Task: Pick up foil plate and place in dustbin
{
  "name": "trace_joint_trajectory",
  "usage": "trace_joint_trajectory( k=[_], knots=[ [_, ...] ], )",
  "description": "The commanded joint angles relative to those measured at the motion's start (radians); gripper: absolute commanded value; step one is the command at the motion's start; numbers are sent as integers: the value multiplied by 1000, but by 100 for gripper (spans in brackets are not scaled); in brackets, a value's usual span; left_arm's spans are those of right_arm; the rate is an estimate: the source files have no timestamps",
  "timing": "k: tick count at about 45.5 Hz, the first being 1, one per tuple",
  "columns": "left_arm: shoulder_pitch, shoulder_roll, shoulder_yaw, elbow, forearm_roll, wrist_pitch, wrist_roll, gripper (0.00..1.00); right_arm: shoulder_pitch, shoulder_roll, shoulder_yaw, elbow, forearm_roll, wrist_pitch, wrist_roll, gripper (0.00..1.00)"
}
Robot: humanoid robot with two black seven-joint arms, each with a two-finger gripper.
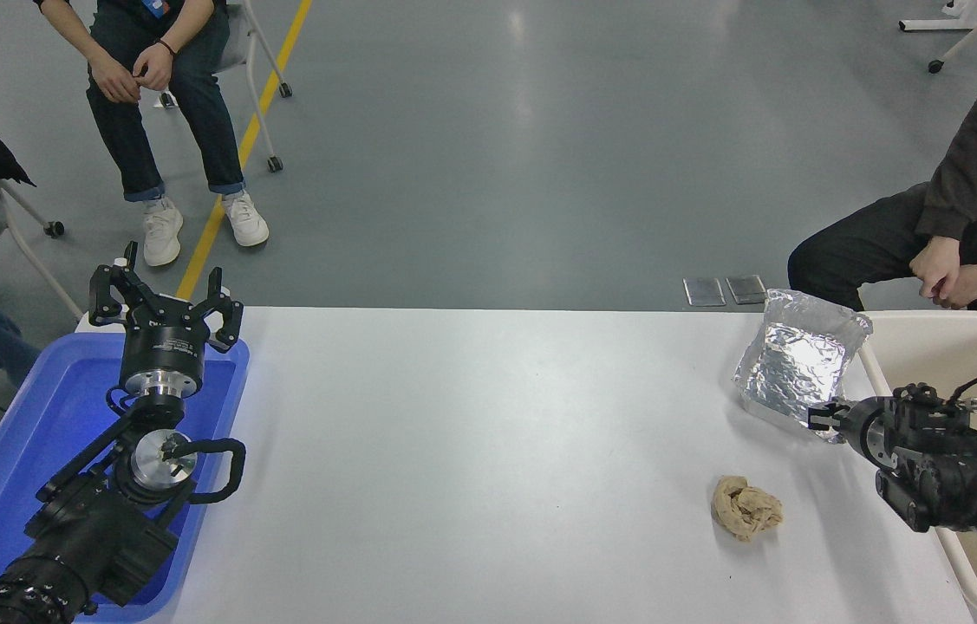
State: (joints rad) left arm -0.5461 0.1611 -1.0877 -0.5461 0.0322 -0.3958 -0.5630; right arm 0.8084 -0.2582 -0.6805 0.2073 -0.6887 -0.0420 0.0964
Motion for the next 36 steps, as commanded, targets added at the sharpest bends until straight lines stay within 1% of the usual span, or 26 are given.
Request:
trace_joint_trajectory(
  k=[1, 4, 7, 12, 19, 26, 36],
  knots=[
    [0, 0, 0, 0, 0, 0, 0, 99, 81, -52, -1, 87, 0, 36, 20, 0],
    [0, 0, 0, 0, 0, 0, 0, 99, 136, -101, -7, 142, -2, 60, 34, 0],
    [0, 0, 0, 0, 0, 0, 2, 99, 213, -171, -14, 231, -17, 91, 39, 0],
    [0, 0, 0, 0, 2, 0, 2, 99, 394, -314, -59, 444, -49, 165, 37, 0],
    [0, 0, 0, 0, 0, 0, 2, 99, 684, -449, -148, 719, -132, 269, 32, 0],
    [0, 0, 0, 0, 2, 0, 2, 99, 954, -489, -244, 900, -160, 405, 28, 0],
    [2, 0, 0, 0, 2, 0, 2, 99, 1244, -471, -340, 1044, -158, 556, 26, 0]
  ],
)
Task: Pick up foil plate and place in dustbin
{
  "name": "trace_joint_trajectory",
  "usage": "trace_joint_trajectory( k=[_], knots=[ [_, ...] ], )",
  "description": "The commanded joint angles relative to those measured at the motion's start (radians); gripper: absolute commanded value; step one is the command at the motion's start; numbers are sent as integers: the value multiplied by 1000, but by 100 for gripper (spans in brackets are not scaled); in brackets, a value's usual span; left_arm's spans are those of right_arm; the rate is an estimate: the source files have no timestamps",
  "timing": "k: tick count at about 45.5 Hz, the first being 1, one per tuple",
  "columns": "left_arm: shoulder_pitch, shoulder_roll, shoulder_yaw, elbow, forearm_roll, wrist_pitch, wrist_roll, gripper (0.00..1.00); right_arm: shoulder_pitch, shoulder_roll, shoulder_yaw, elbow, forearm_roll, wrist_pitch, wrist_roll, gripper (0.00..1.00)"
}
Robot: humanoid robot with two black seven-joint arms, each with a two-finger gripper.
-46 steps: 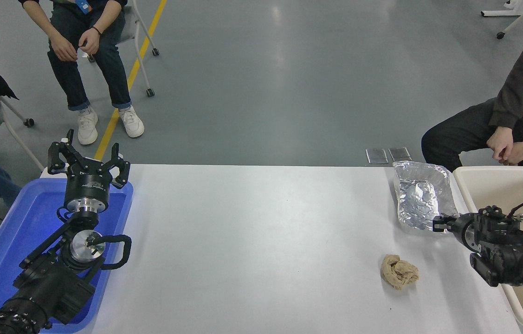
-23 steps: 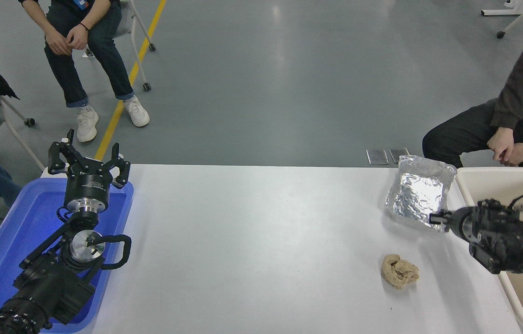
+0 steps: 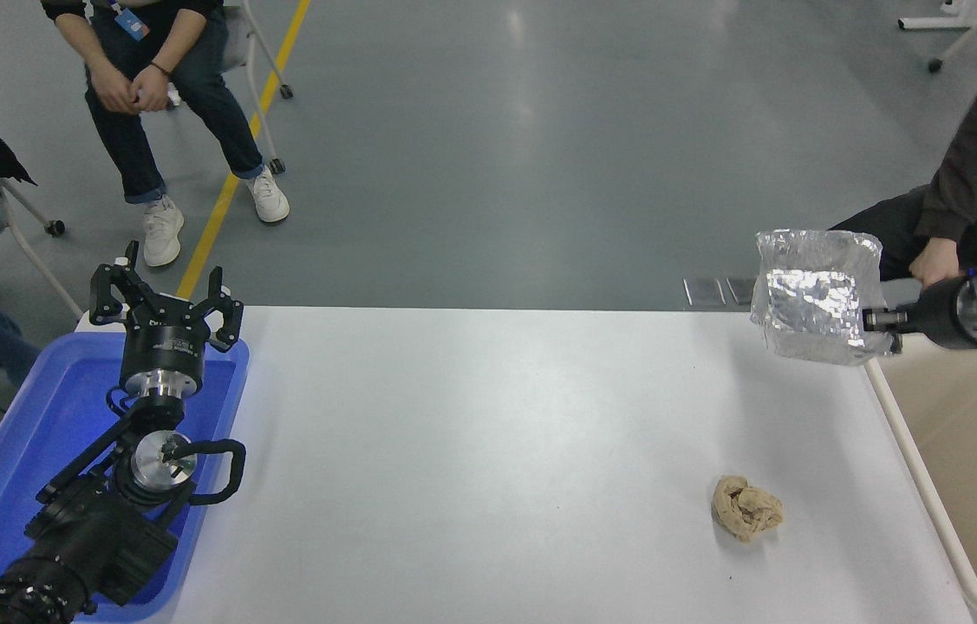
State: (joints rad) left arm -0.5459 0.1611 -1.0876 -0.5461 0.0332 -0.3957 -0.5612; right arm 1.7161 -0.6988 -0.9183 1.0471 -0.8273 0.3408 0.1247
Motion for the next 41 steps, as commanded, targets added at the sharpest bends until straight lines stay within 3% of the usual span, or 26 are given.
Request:
trace_joint_trajectory(
  k=[1, 21, 34, 41],
  knots=[
    [1, 0, 0, 0, 1, 0, 0, 99, 353, -27, -102, 208, -19, 188, -2, 0],
    [1, 0, 0, 0, -1, 0, 0, 99, 513, -13, -103, 206, -19, 380, -11, 0],
    [1, 0, 0, 0, 1, 0, 0, 99, 502, -77, -186, 174, -19, 406, -117, 0],
    [1, 0, 0, 0, -1, 0, 0, 99, 478, -169, -258, 133, -32, 402, -129, 0]
  ],
)
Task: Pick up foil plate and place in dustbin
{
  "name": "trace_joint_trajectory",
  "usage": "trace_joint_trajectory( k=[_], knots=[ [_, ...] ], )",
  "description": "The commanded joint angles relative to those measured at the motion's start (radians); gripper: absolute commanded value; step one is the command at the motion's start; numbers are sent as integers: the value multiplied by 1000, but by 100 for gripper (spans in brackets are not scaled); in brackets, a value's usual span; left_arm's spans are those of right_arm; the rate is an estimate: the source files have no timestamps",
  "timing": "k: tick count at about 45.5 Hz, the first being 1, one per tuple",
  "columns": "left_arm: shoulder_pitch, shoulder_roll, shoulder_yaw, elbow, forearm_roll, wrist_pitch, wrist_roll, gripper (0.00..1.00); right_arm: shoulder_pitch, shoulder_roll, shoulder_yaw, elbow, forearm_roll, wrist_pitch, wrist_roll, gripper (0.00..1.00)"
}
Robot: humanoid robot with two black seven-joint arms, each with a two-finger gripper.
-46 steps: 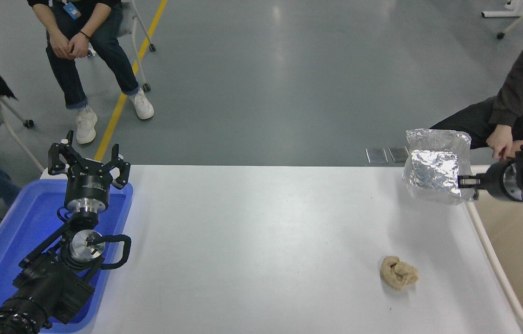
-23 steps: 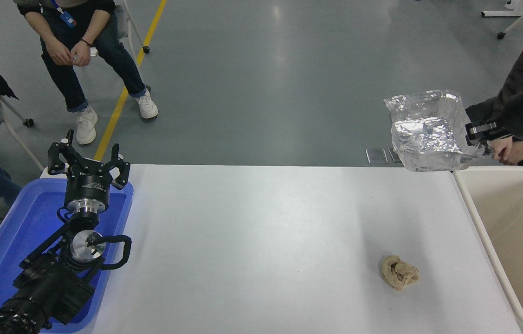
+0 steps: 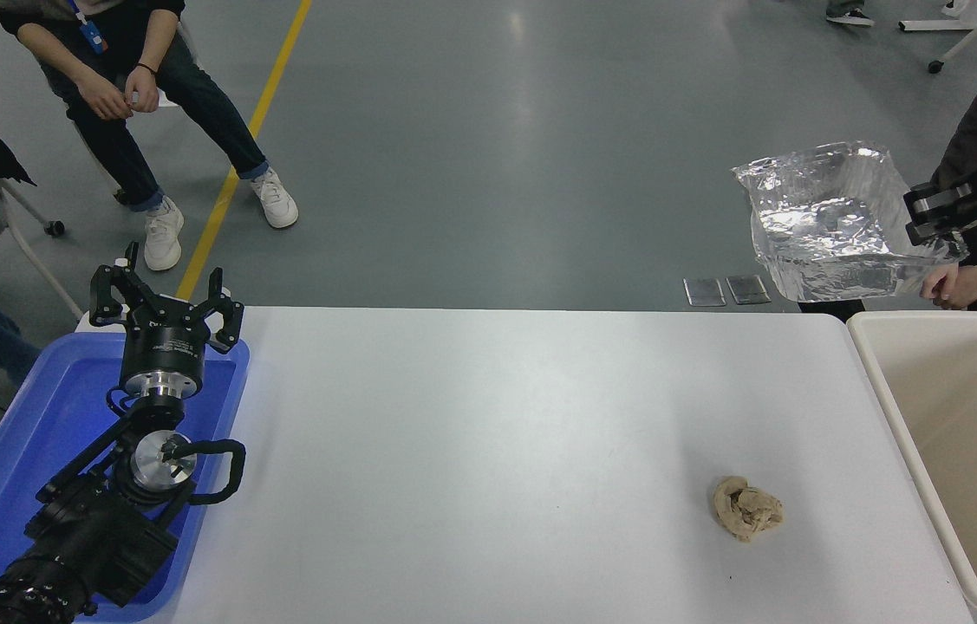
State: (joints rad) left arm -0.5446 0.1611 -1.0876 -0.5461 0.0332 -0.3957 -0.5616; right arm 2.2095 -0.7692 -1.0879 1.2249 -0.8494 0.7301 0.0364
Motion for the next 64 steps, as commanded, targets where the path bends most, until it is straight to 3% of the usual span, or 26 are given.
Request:
trace_joint_trajectory(
  k=[1, 13, 25, 36, 56, 57, 58, 61, 64],
  knots=[
    [0, 0, 0, 0, -1, 0, 0, 99, -28, -113, -90, -51, -16, 9, -41, 0],
    [0, 0, 0, 0, -1, 0, 0, 99, -272, -271, 3, -246, -51, -43, -32, 0],
    [0, 0, 0, 0, 0, 0, 0, 99, -833, -271, 446, -447, -50, -250, -29, 0],
    [0, 0, 0, 0, -1, 0, 0, 99, -1243, -162, 752, -602, -51, -428, -27, 0],
    [0, 0, 0, 0, -1, 0, 0, 99, -1511, 54, 890, -785, -50, -675, -27, 0],
    [-2, 0, 0, 0, -1, 0, 0, 99, -1515, 56, 895, -785, -50, -675, -27, 3],
    [0, 0, 0, 0, -1, 0, -1, 99, -1518, 57, 899, -785, -50, -675, -27, 18],
    [-2, 0, 0, 0, -1, 0, -1, 99, -1518, 57, 921, -785, -48, -675, -27, 81],
    [-2, 0, 0, 0, -1, 0, -1, 99, -1519, 57, 951, -783, -48, -672, -27, 91]
  ],
)
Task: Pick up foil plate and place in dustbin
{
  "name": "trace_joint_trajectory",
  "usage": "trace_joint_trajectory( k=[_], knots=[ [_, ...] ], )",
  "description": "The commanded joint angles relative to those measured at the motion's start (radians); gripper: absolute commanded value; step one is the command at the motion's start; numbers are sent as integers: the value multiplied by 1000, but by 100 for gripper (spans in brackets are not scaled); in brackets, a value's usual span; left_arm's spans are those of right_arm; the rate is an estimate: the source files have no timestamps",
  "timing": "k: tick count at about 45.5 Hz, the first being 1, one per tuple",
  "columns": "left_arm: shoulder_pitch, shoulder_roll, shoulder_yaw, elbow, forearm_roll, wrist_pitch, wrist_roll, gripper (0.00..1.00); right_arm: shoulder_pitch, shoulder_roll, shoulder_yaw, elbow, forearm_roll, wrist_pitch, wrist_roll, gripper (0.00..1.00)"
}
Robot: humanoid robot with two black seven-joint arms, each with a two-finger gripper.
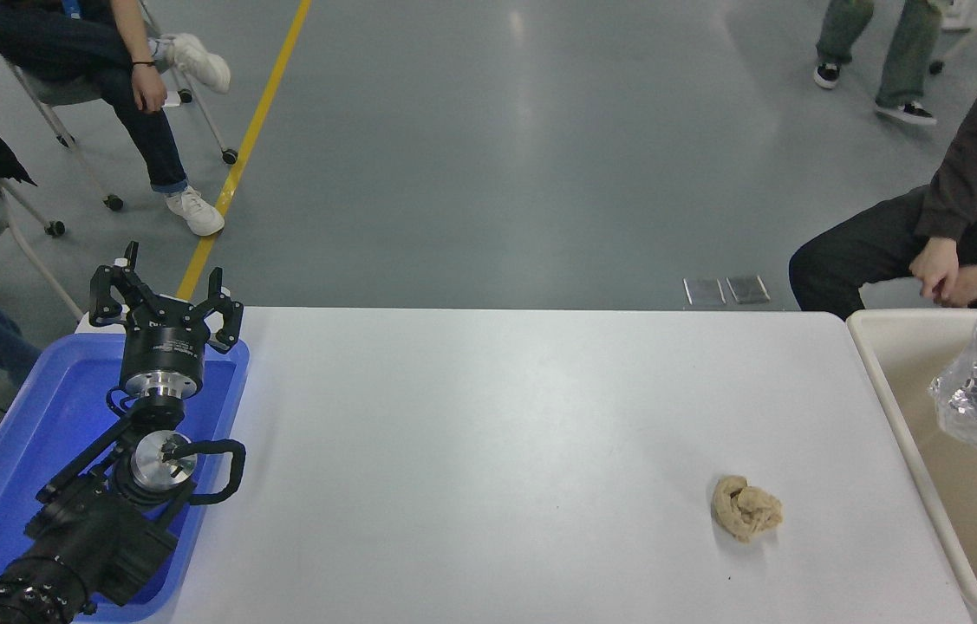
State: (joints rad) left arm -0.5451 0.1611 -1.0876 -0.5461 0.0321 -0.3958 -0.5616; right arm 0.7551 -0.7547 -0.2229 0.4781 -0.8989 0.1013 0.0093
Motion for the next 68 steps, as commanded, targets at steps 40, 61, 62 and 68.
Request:
trace_joint_trajectory(
  k=[40, 61, 62, 68],
  knots=[
    [-1, 0, 2, -2, 2, 0, 2, 99, 858, -298, -502, 773, -63, 290, -8, 100],
    [-1, 0, 0, 0, 0, 0, 0, 99, 1541, 159, -900, 1013, 480, 684, -11, 100],
    [1, 0, 2, 0, 0, 0, 0, 99, 1549, 190, -900, 1013, 511, 684, -12, 100],
    [1, 0, 2, 0, 0, 0, 0, 99, 1606, 372, -894, 1010, 672, 684, -12, 100]
  ],
)
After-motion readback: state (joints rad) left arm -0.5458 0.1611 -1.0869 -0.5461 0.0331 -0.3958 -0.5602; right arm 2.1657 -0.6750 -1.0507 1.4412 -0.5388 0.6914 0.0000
